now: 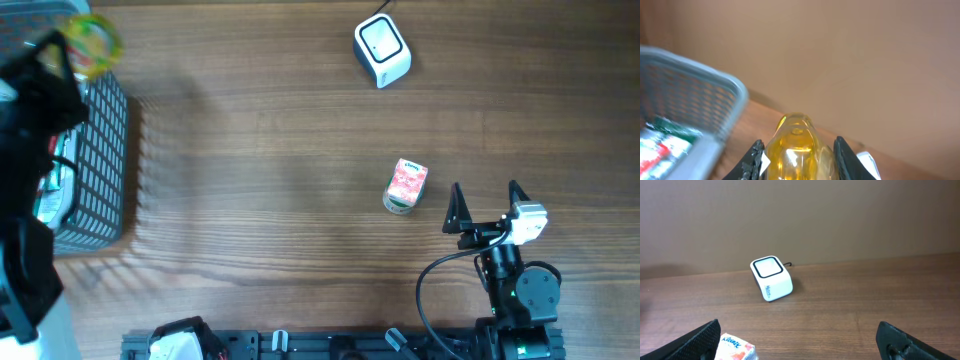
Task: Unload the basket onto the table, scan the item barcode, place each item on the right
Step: 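Reach the left gripper into the basket and grasp the oil bottle, then carry the oil bottle with the left gripper past the scanner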
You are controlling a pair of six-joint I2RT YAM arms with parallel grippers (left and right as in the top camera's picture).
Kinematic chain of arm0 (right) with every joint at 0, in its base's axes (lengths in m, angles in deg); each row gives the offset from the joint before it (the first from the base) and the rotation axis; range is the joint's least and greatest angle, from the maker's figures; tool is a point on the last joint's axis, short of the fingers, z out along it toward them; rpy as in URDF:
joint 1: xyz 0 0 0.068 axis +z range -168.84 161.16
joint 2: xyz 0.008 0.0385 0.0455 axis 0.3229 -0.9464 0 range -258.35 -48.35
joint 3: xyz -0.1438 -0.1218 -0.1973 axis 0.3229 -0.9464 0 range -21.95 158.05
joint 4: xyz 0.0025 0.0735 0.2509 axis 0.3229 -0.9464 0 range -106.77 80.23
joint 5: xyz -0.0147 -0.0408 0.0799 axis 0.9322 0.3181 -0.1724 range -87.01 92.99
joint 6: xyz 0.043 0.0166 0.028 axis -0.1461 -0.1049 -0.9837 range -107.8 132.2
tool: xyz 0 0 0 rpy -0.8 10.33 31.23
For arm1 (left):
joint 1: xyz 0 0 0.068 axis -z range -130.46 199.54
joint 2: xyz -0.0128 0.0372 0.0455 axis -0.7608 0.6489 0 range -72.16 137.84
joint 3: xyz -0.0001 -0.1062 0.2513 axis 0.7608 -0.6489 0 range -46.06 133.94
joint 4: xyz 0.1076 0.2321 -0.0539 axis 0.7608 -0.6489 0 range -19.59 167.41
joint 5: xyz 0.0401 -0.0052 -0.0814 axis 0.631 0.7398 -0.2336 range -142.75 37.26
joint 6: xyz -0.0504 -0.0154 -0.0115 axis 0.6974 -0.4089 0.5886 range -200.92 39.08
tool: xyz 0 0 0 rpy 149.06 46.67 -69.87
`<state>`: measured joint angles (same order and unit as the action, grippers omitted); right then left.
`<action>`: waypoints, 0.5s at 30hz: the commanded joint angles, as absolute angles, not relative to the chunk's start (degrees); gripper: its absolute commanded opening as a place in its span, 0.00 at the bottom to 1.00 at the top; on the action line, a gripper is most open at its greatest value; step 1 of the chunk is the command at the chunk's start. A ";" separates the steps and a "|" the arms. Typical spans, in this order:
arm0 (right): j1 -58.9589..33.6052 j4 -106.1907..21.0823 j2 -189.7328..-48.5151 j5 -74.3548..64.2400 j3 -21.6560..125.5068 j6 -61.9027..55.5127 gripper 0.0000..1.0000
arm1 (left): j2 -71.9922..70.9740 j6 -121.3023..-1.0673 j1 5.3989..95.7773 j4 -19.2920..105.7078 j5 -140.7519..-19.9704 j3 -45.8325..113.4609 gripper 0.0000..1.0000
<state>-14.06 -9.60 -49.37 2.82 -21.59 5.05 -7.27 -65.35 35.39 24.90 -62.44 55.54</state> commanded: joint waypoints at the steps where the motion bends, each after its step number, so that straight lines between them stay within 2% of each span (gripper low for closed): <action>1: -14.31 -9.39 -49.15 3.08 -21.66 6.03 1.00 | -5.90 -63.51 45.77 18.65 -59.71 56.15 0.18; 7: -14.31 -9.39 -49.15 3.08 -21.66 6.03 1.00 | 5.38 -63.47 63.74 10.37 -54.05 56.15 0.18; 15: -14.31 -9.39 -49.15 3.08 -21.66 6.03 1.00 | 24.00 -56.02 81.48 11.55 -44.91 56.15 0.20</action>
<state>-14.06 -9.60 -49.37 2.80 -21.59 5.02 20.35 -59.58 76.96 10.21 -50.40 55.54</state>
